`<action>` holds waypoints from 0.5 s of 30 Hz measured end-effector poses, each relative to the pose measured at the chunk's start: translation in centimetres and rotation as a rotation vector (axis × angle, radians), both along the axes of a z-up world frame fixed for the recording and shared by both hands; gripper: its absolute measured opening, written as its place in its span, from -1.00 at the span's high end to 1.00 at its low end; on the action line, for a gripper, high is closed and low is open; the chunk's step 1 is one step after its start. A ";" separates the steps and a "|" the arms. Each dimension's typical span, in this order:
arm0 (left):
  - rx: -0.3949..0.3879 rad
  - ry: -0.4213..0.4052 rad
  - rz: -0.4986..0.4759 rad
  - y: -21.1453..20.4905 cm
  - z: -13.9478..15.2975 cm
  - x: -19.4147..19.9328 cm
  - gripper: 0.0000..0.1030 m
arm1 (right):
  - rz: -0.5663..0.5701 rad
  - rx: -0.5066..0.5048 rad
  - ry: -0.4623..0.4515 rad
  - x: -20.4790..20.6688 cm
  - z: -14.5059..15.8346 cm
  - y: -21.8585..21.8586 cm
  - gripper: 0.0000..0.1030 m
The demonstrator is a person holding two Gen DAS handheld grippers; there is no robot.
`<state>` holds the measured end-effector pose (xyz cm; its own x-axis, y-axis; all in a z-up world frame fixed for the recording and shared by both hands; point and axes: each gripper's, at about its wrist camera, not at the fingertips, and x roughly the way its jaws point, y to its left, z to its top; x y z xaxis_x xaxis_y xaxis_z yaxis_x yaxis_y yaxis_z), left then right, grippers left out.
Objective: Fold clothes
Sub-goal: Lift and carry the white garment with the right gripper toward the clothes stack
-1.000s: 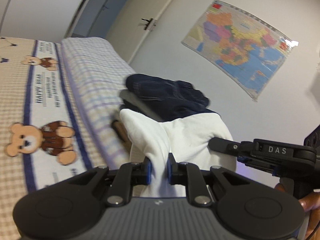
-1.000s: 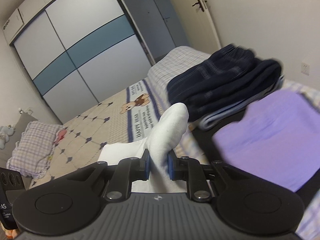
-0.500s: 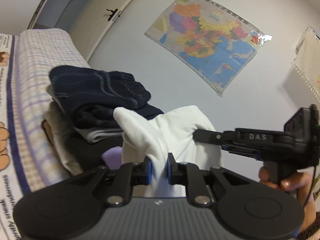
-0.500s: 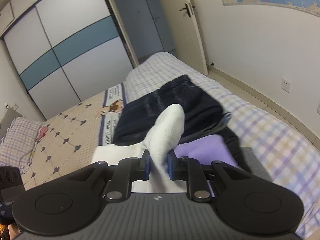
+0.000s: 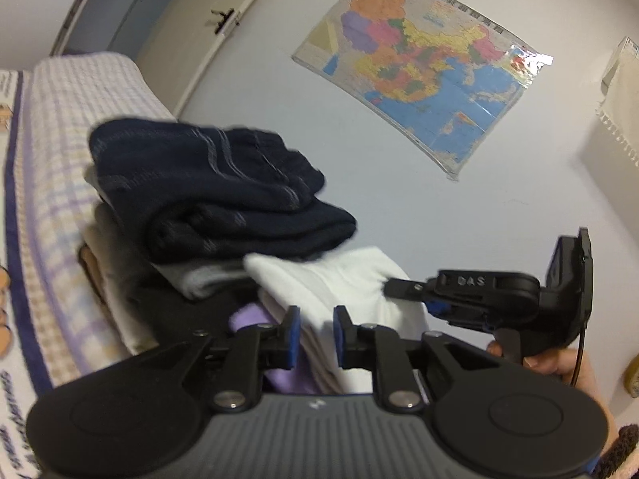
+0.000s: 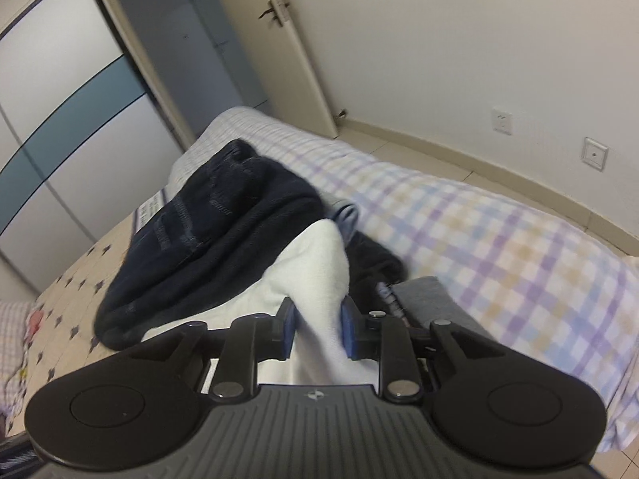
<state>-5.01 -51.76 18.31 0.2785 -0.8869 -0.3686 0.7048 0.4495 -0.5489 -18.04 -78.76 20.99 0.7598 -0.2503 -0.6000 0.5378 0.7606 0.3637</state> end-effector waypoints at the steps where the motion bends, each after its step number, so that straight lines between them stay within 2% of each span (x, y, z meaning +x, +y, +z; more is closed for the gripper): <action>1: -0.005 -0.015 0.014 0.4 0.3 0.0 0.65 | -0.019 -0.013 -0.014 -0.2 0.1 -0.1 0.36; 4: -0.031 -0.055 0.029 0.9 1.3 -0.1 0.62 | -0.095 -0.057 -0.057 -1.3 1.0 0.2 0.28; 6: -0.041 -0.079 0.005 0.2 1.8 -0.4 0.62 | -0.117 -0.091 -0.077 -1.8 1.6 0.9 0.27; 11: -0.074 -0.106 -0.096 -2.3 1.7 -2.3 0.62 | -0.052 -0.187 -0.100 -1.8 2.0 4.2 0.28; 15: -0.034 -0.118 -0.145 -4.0 -0.2 -3.3 0.62 | -0.007 -0.221 -0.058 -1.2 0.4 5.5 0.28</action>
